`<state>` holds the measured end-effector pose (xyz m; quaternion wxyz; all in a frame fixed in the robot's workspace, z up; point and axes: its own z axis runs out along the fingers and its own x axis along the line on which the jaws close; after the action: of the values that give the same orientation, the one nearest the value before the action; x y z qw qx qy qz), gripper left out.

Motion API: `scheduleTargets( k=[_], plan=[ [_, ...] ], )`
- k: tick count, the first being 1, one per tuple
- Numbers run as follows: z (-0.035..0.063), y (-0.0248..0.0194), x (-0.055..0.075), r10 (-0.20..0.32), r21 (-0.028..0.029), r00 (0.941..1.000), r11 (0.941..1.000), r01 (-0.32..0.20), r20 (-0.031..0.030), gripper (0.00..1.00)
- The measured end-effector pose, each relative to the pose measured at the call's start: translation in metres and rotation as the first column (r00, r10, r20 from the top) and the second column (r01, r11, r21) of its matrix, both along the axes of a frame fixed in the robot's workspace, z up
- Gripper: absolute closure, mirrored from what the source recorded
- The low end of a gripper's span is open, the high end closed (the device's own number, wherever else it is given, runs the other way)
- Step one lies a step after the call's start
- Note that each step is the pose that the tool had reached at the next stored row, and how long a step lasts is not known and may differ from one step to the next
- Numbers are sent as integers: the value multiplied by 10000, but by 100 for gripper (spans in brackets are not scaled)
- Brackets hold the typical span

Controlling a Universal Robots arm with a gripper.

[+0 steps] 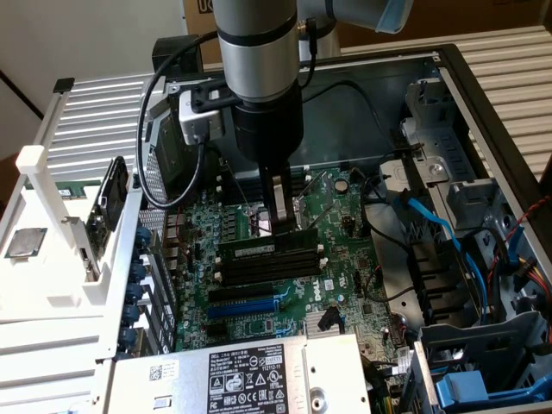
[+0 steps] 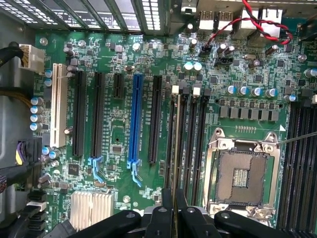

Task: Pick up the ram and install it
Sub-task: 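Insert the ram into the slot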

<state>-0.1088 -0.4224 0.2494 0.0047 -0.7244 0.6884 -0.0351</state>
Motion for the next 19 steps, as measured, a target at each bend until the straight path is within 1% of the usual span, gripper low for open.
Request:
scheduleTargets(
  k=[9,19],
  plan=[
    [-13,-1,1,-126,2,9999,9999,126,-5,87],
    [-86,-1,1,-127,3,9999,9999,127,-5,87]
  ],
)
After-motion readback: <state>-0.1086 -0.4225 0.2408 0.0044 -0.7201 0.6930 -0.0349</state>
